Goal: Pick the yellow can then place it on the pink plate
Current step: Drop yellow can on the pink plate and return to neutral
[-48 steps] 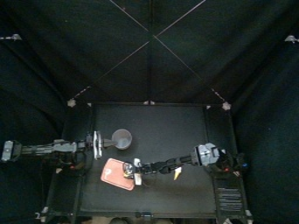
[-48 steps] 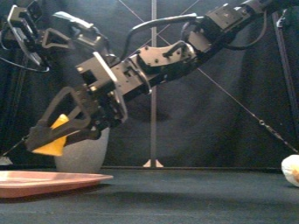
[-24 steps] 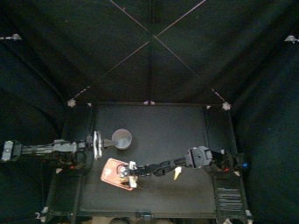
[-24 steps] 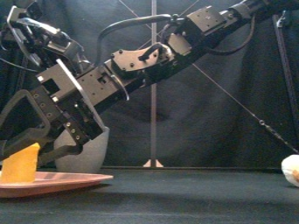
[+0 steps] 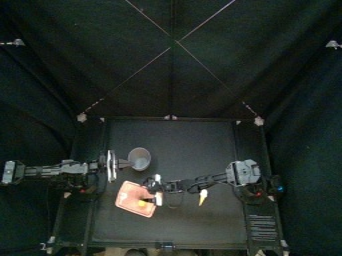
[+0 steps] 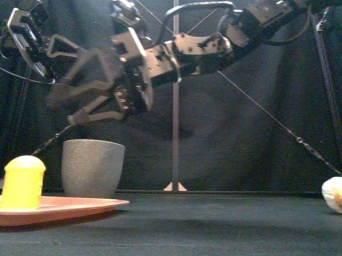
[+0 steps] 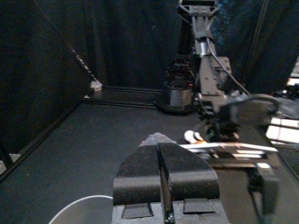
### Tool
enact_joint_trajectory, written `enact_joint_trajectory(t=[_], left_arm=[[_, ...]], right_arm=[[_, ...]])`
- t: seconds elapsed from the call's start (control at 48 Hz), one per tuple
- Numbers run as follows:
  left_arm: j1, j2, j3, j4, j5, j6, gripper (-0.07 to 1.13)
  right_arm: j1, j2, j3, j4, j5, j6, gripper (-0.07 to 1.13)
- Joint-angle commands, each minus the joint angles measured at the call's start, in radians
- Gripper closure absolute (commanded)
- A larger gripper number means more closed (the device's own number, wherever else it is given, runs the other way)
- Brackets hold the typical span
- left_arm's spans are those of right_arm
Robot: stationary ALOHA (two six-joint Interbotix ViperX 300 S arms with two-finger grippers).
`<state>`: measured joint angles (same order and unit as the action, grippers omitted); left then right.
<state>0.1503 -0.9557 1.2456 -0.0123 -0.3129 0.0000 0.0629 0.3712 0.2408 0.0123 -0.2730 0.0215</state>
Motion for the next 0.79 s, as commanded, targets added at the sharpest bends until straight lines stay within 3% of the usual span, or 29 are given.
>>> enact_joint_trajectory(t=[0.021, 0.375, 0.792], left_arm=[[0.002, 0.003, -0.012, -0.002, -0.005, 0.002, 0.98], [0.005, 0.003, -0.012, -0.002, -0.005, 0.002, 0.98], [-0.002, 0.003, -0.006, -0.002, -0.005, 0.002, 0.98]], right_arm=[[-0.041, -0.144, 0.106, 0.003, -0.095, -0.005, 0.04], [-0.160, -0.423, 0.426, -0.008, -0.282, -0.014, 0.04], [-0.249, -0.747, 0.623, -0.021, -0.314, -0.037, 0.04]])
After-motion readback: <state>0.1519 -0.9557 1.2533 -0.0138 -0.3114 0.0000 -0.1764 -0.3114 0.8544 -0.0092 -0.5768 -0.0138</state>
